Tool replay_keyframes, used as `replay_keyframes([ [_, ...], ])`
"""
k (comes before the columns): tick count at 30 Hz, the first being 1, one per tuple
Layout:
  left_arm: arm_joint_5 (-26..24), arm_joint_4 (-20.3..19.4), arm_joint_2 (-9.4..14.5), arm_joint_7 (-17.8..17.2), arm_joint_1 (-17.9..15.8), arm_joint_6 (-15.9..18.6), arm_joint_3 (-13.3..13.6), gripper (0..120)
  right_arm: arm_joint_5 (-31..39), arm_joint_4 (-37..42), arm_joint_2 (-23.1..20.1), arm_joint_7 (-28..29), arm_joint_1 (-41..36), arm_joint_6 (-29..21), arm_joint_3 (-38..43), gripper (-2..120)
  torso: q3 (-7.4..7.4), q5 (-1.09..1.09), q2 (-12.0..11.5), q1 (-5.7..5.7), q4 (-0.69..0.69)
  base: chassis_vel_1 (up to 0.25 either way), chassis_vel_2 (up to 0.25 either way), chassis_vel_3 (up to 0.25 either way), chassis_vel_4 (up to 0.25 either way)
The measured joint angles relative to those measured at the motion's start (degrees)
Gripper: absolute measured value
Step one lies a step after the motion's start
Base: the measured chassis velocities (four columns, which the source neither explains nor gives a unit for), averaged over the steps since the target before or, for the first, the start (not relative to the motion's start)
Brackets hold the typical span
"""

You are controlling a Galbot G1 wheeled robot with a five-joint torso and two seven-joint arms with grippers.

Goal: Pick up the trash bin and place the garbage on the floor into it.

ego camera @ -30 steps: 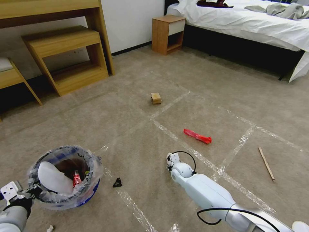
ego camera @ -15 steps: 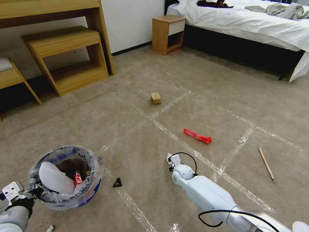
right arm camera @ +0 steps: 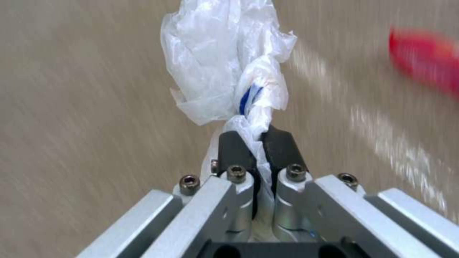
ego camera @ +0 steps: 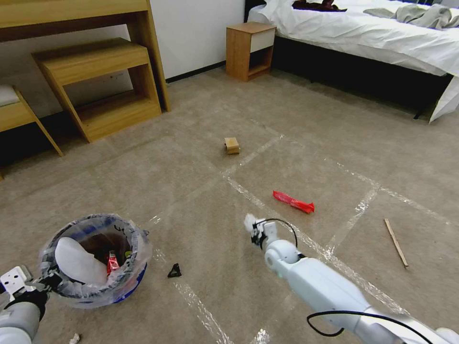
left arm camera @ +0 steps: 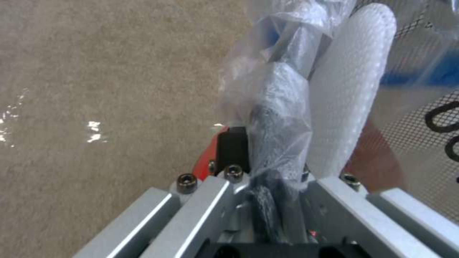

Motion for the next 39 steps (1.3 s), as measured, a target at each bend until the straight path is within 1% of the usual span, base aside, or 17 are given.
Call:
replay_keyframes([
  [3, -0.49, 0.52, 1.01, 0.27, -1.23, -0.24, 0.79, 1, 0.58, 5.03, -3.01, -3.53, -0.56, 6.66, 0.81, 0, 0.00, 0.00, 0.00, 0.00, 0.01, 0.000, 0.000, 0.000, 0.000],
  [4, -0.49, 0.52, 1.01, 0.27, -1.23, -0.24, 0.79, 1, 0.58, 5.03, -3.01, -3.53, -0.56, 6.66, 0.81, 0, 0.00, 0.00, 0.00, 0.00, 0.01, 0.000, 0.000, 0.000, 0.000],
  [6, -1.15, 0.59, 1.57, 0.33, -2.16, -0.24, 1.45, 1, 0.83, 7.96, -4.66, -6.08, -0.83, 11.10, 1.10, 0, 0.00, 0.01, 0.00, 0.00, 0.00, 0.000, 0.000, 0.000, 0.000],
  [7, -1.15, 0.59, 1.57, 0.33, -2.16, -0.24, 1.45, 1, 0.83, 7.96, -4.66, -6.08, -0.83, 11.10, 1.10, 0, 0.00, 0.01, 0.00, 0.00, 0.00, 0.000, 0.000, 0.000, 0.000],
  [10, -2.41, 0.62, 2.96, 0.61, -3.14, -0.24, 2.24, 1, 1.06, 12.26, -6.46, -9.25, -0.91, 17.19, 1.19, 0, 0.00, 0.01, 0.00, 0.00, 0.00, 0.000, 0.000, 0.000, 0.000],
  [14, -3.17, 0.72, 3.96, 0.92, -3.44, -0.24, 2.60, 1, 2.06, 15.36, -7.18, -10.83, -0.68, 19.70, 0.95, 0, 0.00, 0.01, 0.00, 0.00, 0.01, 0.000, 0.000, 0.000, 0.000],
  [17, -3.45, 0.83, 4.81, 1.05, -3.58, -0.06, 3.19, 1, 3.67, 20.43, -7.45, -12.80, 0.38, 22.72, -0.15, 0, 0.00, 0.01, 0.00, 0.00, 0.01, 0.000, 0.000, 0.000, 0.000],
  [22, -3.47, 0.76, 5.33, 1.08, -3.35, 0.20, 3.78, 1, 4.50, 26.39, -7.54, -13.63, 3.06, 24.33, -3.06, 0, 0.00, 0.01, 0.00, 0.00, 0.02, 0.000, 0.000, 0.000, 0.000],
  [23, -3.47, 0.76, 5.33, 1.08, -3.35, 0.20, 3.78, 1, 4.50, 26.39, -7.54, -13.63, 3.06, 24.33, -3.06, 0, 0.00, 0.01, 0.00, 0.00, 0.02, 0.000, 0.000, 0.000, 0.000],
  [26, -3.45, 0.20, 5.40, 1.08, -3.07, 0.48, 3.97, 1, 5.06, 31.61, -7.91, -13.69, 6.58, 24.78, -7.28, 0, 0.00, 0.00, 0.00, 0.00, 0.01, 0.000, 0.000, 0.000, 0.000],
  [27, -3.45, 0.20, 5.40, 1.08, -3.07, 0.48, 3.97, 1, 5.06, 31.61, -7.91, -13.69, 6.58, 24.78, -7.28, 0, 0.00, 0.00, 0.00, 0.00, 0.01, 0.000, 0.000, 0.000, 0.000],
  [29, -3.44, -0.09, 5.39, 1.09, -2.92, 0.66, 3.99, 1, 5.70, 34.42, -8.03, -13.66, 10.17, 24.80, -11.84, 0, 0.00, 0.00, 0.00, 0.00, 0.02, 0.000, 0.000, 0.000, 0.000],
  [30, -3.44, -0.09, 5.39, 1.09, -2.92, 0.66, 3.99, 1, 5.70, 34.42, -8.03, -13.66, 10.17, 24.80, -11.84, 0, 0.00, 0.00, 0.00, 0.00, 0.02, 0.000, 0.000, 0.000, 0.000],
  [33, -3.34, -0.32, 5.09, 1.08, -2.68, 0.86, 3.76, 1, 6.67, 35.99, -7.56, -13.47, 15.76, 24.77, -17.92, 0, 0.00, -0.01, 0.00, 0.00, 0.00, 0.000, 0.000, 0.000, 0.000],
  [34, -3.34, -0.32, 5.09, 1.08, -2.68, 0.86, 3.76, 1, 6.67, 35.99, -7.56, -13.47, 15.76, 24.77, -17.92, 0, 0.00, -0.01, 0.00, 0.00, 0.00, 0.000, 0.000, 0.000, 0.000],
  [37, -3.02, -0.60, 4.70, 0.95, -1.95, 1.00, 3.14, 1, 8.10, 36.82, -6.06, -12.96, 20.91, 24.44, -22.70, 0, 0.00, 0.00, 0.00, 0.00, 0.02, 0.000, 0.000, 0.000, 0.000],
  [39, -2.89, -0.62, 4.59, 0.93, -1.76, 1.01, 2.99, 1, 8.51, 36.90, -5.45, -12.73, 22.30, 24.35, -24.23, 0, 0.00, -0.01, 0.00, 0.00, 0.02, 0.000, 0.000, 0.000, 0.000],
])
